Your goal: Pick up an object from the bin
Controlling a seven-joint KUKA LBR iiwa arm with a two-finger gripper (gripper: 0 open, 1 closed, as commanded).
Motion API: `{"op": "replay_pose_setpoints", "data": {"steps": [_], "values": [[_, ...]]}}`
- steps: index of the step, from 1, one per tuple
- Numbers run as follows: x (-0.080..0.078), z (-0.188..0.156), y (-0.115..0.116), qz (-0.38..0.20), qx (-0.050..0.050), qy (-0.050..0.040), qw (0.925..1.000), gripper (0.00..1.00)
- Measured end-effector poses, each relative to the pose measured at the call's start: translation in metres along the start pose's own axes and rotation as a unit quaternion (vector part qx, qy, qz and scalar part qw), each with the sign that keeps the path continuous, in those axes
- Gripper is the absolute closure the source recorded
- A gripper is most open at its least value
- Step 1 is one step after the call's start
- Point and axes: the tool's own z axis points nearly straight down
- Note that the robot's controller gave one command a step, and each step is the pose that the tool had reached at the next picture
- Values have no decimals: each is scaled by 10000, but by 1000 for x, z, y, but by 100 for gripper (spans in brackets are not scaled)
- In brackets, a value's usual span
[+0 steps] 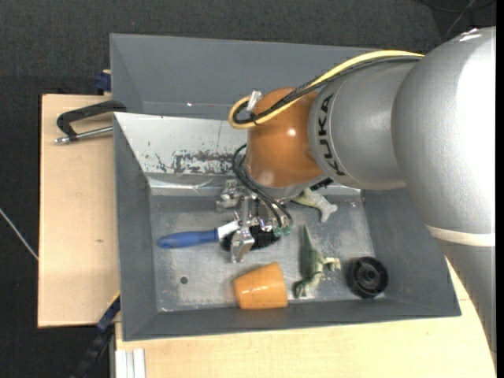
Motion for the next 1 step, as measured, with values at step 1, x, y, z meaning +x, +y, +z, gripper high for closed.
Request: {"op": "replay_pose_setpoints", "data": {"steps": [1], "values": [[-2, -1, 1, 6, -9, -27, 10000, 100]]}}
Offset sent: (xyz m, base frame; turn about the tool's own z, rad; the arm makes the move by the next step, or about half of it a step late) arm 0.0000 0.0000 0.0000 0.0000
